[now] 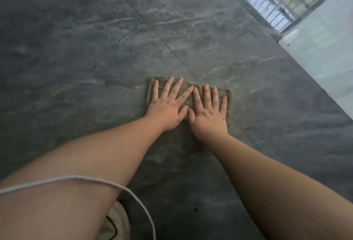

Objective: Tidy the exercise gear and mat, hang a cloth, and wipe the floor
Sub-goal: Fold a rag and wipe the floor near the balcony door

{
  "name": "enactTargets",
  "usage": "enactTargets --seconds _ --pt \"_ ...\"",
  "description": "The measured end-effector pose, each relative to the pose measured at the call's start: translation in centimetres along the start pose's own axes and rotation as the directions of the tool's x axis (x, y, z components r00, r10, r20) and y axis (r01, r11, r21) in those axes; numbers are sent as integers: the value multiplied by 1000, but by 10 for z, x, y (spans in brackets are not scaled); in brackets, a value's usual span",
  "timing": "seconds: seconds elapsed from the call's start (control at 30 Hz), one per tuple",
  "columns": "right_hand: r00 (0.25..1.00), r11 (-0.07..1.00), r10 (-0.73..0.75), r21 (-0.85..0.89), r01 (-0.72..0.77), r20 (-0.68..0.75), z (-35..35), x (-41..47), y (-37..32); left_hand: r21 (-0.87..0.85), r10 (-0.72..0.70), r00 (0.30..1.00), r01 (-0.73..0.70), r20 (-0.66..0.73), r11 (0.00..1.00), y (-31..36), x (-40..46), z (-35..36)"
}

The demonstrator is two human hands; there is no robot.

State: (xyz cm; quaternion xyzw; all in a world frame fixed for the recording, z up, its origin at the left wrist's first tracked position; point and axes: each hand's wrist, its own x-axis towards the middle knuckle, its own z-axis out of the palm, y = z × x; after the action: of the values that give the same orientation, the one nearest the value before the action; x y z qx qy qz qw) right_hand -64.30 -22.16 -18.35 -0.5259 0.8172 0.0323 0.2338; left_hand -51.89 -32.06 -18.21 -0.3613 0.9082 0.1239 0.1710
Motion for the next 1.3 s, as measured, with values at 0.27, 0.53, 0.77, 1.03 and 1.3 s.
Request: enactTargets --seconds 0.27,0.53,0.77,1.03,1.3 --pt "992 992 -125 28 124 19 44 -86 -50 -64 -88 995 85 -46 994 -32 -113 52" --pt "983 984 -174 -54 171 -57 41 -60 -38 -36 -63 996 60 -63 998 -49 -91 45" --pt "984 996 -85 -55 77 -157 -5 60 -33 -15 -8 996 6 -84 1000 -88 37 -9" --pt "995 1000 -5 15 7 -104 -63 168 -20 -14 52 998 -52 -27 999 -110 157 -68" --pt "993 992 114 66 -111 -44 -99 238 -17 7 196 978 -197 70 980 -132 255 -118"
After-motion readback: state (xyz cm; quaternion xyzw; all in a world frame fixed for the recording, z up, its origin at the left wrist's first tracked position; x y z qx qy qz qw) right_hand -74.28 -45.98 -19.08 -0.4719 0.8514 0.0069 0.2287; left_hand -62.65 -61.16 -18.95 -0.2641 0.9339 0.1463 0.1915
